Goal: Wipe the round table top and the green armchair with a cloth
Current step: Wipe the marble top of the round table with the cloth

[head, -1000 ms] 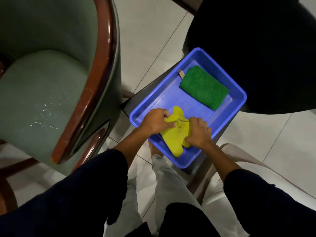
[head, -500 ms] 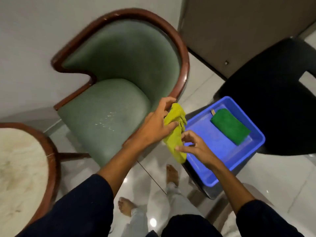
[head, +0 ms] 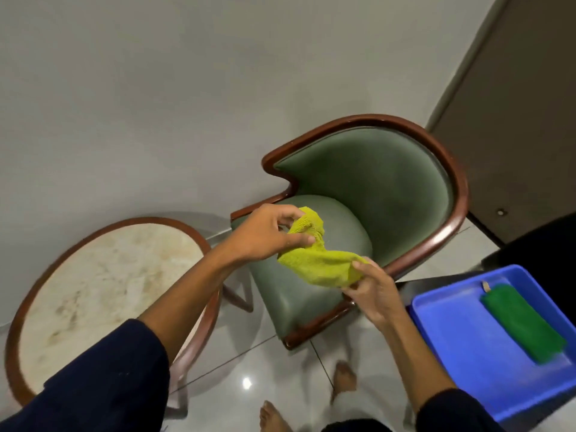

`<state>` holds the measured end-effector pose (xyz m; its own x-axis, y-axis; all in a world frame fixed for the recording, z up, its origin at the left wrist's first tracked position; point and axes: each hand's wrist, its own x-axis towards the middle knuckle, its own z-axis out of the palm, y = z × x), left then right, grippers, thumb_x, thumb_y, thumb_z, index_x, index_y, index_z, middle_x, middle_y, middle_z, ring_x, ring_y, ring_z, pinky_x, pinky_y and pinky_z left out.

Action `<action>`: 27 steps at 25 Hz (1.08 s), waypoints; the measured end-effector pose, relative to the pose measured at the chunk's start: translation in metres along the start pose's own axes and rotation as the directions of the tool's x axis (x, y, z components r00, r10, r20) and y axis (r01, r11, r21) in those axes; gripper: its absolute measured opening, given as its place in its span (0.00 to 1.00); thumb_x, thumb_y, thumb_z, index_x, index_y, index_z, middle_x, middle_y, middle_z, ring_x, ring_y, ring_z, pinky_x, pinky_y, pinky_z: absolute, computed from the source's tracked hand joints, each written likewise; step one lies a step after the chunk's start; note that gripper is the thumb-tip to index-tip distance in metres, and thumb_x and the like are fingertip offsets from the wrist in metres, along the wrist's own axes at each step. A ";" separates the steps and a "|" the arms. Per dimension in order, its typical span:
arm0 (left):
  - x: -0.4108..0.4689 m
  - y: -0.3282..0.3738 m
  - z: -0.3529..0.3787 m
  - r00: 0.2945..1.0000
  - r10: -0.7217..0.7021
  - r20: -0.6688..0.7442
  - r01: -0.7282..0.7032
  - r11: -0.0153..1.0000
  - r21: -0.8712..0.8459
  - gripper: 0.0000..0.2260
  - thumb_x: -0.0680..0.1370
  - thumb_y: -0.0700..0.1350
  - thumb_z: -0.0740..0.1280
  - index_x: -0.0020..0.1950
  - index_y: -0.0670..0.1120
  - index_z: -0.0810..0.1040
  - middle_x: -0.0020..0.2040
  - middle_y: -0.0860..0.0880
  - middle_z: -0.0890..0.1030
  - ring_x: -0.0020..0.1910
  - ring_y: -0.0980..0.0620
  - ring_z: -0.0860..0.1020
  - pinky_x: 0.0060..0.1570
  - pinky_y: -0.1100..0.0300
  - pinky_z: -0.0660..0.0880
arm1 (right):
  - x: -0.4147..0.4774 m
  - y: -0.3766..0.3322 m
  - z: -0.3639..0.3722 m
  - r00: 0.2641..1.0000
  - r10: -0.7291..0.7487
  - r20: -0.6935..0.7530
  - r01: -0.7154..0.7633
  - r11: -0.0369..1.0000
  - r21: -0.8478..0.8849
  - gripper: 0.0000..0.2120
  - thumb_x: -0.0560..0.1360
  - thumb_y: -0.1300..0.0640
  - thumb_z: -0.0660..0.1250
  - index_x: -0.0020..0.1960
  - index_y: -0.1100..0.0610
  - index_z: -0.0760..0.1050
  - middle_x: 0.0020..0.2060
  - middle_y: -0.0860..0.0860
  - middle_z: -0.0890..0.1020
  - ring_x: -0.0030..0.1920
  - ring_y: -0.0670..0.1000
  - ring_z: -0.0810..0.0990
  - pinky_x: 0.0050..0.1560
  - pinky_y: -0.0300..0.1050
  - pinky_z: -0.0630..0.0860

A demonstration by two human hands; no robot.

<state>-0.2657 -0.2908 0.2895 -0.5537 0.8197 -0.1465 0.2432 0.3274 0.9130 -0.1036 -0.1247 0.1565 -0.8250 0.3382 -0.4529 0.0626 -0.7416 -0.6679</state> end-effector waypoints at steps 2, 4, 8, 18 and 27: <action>-0.013 -0.014 -0.015 0.999 -0.052 -0.012 0.050 0.989 -0.139 0.08 0.71 0.40 0.75 0.50 0.45 0.84 0.48 0.44 0.87 0.46 0.47 0.85 0.50 0.50 0.82 | 0.013 0.024 0.028 0.985 0.141 0.098 -0.149 0.986 0.080 0.18 0.73 0.57 0.62 0.61 0.62 0.77 0.59 0.61 0.81 0.57 0.62 0.81 0.56 0.61 0.77; -0.022 -0.033 -0.027 0.992 -0.123 -0.026 0.114 0.964 -0.239 0.09 0.71 0.40 0.75 0.50 0.46 0.83 0.46 0.48 0.88 0.44 0.52 0.85 0.46 0.58 0.83 | 0.026 0.049 0.047 0.958 0.240 0.154 -0.262 0.955 0.141 0.18 0.75 0.56 0.61 0.63 0.58 0.78 0.57 0.58 0.84 0.53 0.59 0.85 0.53 0.59 0.81; -0.046 -0.090 -0.062 0.918 -0.255 -0.302 0.234 0.967 -0.104 0.06 0.72 0.46 0.74 0.44 0.46 0.81 0.42 0.52 0.86 0.41 0.58 0.81 0.43 0.65 0.77 | 0.066 0.076 0.066 0.945 0.310 0.105 -0.311 0.950 -0.008 0.22 0.76 0.62 0.63 0.69 0.63 0.70 0.63 0.61 0.80 0.58 0.59 0.82 0.54 0.51 0.82; -0.111 -0.263 -0.027 0.352 -0.657 -0.666 0.439 0.745 -0.503 0.18 0.77 0.52 0.67 0.40 0.37 0.69 0.33 0.46 0.72 0.33 0.50 0.71 0.35 0.54 0.68 | 0.163 0.156 0.097 0.882 0.470 0.037 -0.319 0.653 -0.686 0.16 0.79 0.53 0.64 0.65 0.57 0.74 0.62 0.58 0.81 0.58 0.55 0.82 0.58 0.51 0.80; -0.128 -0.435 -0.037 0.195 -0.525 -0.829 0.683 0.679 -0.269 0.13 0.77 0.58 0.64 0.56 0.52 0.68 0.32 0.50 0.77 0.36 0.43 0.80 0.34 0.55 0.70 | 0.260 0.303 0.158 0.951 0.060 0.303 0.304 -0.354 -0.885 0.23 0.79 0.43 0.60 0.67 0.56 0.66 0.55 0.59 0.77 0.53 0.63 0.78 0.48 0.55 0.73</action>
<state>-0.3303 -0.5560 -0.0744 -0.8955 -0.4015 -0.1920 -0.4274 0.6555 0.6226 -0.3878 -0.3533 -0.0697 -0.9510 0.1022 -0.2919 0.2243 0.8776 -0.4236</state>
